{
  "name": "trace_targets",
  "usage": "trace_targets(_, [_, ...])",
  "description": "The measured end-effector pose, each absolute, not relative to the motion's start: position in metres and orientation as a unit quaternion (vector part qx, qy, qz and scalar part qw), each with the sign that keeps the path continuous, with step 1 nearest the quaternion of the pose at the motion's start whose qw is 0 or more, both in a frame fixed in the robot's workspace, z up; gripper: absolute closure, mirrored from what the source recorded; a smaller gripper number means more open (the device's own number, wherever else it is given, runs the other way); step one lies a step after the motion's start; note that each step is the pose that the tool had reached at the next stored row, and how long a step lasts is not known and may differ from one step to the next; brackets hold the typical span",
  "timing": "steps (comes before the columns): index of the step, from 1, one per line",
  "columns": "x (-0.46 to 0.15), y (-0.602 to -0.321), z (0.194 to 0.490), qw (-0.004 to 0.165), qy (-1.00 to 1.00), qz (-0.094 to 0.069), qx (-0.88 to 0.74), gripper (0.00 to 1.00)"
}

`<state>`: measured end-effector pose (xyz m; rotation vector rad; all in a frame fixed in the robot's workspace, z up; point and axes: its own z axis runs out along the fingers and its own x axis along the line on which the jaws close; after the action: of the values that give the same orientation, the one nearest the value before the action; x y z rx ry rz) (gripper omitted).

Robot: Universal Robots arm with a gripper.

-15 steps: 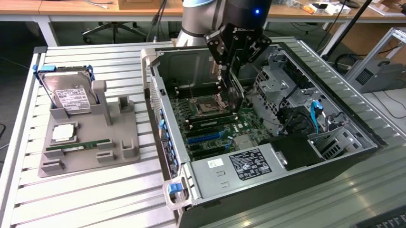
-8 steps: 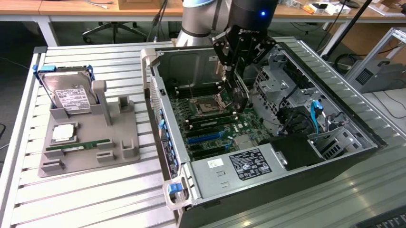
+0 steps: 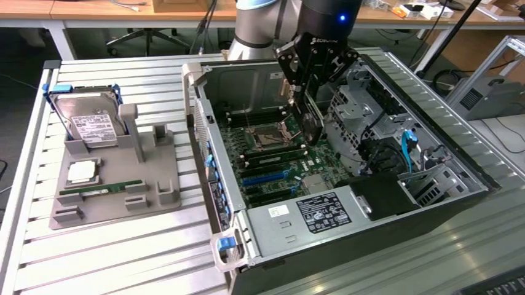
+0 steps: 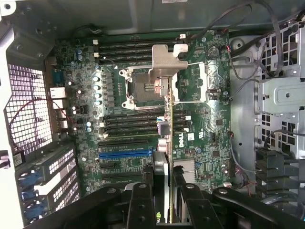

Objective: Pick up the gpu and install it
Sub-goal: 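Pick up the gpu and move the gpu toward the slot, then insert the gpu into the slot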

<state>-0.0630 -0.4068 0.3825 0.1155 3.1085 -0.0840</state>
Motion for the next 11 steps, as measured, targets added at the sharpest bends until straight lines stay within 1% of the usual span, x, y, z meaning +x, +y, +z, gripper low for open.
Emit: trace_targets(11, [-0.0630,-0.4068,0.3825,0.015,0.999,-0.027,0.015,0.73])
